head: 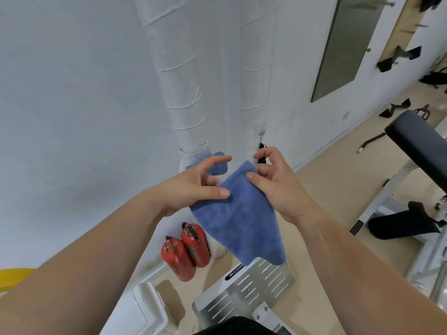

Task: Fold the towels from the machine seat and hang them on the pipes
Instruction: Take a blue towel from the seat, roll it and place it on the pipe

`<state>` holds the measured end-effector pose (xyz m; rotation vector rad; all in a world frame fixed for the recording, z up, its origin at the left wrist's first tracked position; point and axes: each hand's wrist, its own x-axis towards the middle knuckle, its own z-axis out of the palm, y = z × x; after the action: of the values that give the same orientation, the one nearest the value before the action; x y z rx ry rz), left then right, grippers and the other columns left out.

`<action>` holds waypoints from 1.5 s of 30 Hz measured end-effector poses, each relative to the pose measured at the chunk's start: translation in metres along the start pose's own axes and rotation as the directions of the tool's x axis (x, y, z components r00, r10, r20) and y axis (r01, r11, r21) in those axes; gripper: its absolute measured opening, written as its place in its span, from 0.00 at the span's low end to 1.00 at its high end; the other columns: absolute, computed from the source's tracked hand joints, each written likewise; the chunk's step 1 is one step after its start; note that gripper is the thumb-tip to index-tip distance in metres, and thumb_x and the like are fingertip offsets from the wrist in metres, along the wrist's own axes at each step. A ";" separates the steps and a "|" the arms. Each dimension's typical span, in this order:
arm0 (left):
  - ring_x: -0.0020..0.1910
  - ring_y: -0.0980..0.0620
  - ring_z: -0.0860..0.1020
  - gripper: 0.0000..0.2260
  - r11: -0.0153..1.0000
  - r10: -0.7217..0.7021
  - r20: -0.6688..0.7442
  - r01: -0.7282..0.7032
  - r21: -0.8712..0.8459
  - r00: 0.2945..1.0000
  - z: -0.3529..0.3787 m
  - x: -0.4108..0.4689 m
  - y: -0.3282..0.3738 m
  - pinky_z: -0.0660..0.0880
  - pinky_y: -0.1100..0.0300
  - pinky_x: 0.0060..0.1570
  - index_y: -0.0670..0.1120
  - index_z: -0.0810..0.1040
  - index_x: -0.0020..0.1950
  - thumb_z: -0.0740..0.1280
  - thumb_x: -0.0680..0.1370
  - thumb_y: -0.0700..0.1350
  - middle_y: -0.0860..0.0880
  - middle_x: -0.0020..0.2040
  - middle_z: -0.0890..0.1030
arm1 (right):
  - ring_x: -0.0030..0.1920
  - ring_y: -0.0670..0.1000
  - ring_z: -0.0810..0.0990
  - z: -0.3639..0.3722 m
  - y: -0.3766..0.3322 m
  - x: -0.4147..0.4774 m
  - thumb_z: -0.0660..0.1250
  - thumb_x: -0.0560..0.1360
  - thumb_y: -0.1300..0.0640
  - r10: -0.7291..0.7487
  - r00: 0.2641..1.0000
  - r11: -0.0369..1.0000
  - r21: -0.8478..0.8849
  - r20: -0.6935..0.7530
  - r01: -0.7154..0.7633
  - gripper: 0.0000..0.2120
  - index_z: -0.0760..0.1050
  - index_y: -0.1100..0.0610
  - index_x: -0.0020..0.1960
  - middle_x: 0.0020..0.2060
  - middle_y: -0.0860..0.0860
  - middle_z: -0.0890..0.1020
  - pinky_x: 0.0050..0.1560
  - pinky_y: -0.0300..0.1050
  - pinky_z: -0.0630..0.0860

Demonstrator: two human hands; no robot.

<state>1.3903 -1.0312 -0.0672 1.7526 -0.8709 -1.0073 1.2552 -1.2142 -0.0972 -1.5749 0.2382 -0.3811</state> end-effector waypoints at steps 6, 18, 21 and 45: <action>0.49 0.45 0.84 0.27 0.928 0.017 -0.056 0.005 0.372 0.998 0.015 0.026 0.022 0.81 0.49 0.55 0.57 0.71 0.73 0.73 0.76 0.42 0.41 0.48 0.85 | 0.48 0.57 0.86 -0.010 0.014 -0.010 0.67 0.80 0.64 0.071 0.996 0.994 0.092 -0.059 -0.066 0.19 0.68 0.50 0.67 0.49 0.60 0.86 0.51 0.56 0.82; 0.42 0.44 0.80 0.19 0.981 0.109 -0.285 -0.056 0.188 0.952 -0.007 0.017 0.011 0.77 0.49 0.45 0.56 0.75 0.62 0.64 0.81 0.33 0.34 0.50 0.82 | 0.49 0.46 0.83 -0.020 0.129 -0.030 0.74 0.67 0.56 0.386 0.891 0.888 -0.359 0.238 -0.289 0.15 0.84 0.55 0.54 0.49 0.51 0.87 0.57 0.50 0.79; 0.42 0.48 0.77 0.13 0.982 0.072 -0.369 0.000 0.190 0.927 -0.022 0.009 -0.016 0.75 0.54 0.43 0.49 0.78 0.50 0.63 0.80 0.31 0.44 0.43 0.83 | 0.45 0.49 0.78 -0.028 0.139 -0.033 0.70 0.66 0.54 0.408 0.885 0.876 -0.368 0.226 -0.310 0.18 0.78 0.58 0.55 0.49 0.60 0.83 0.51 0.51 0.76; 0.60 0.65 0.78 0.25 0.970 -0.039 -0.419 0.134 0.201 0.907 0.055 -0.023 -0.119 0.74 0.62 0.65 0.55 0.79 0.69 0.61 0.79 0.31 0.56 0.64 0.81 | 0.48 0.56 0.84 -0.017 0.130 -0.062 0.65 0.79 0.67 0.519 0.851 0.849 0.163 -0.077 -0.503 0.11 0.75 0.57 0.60 0.56 0.60 0.81 0.41 0.52 0.84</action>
<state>1.3465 -0.9902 -0.1864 2.1135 -0.6557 -0.5684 1.2024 -1.2118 -0.2325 -1.2901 0.6961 -0.0654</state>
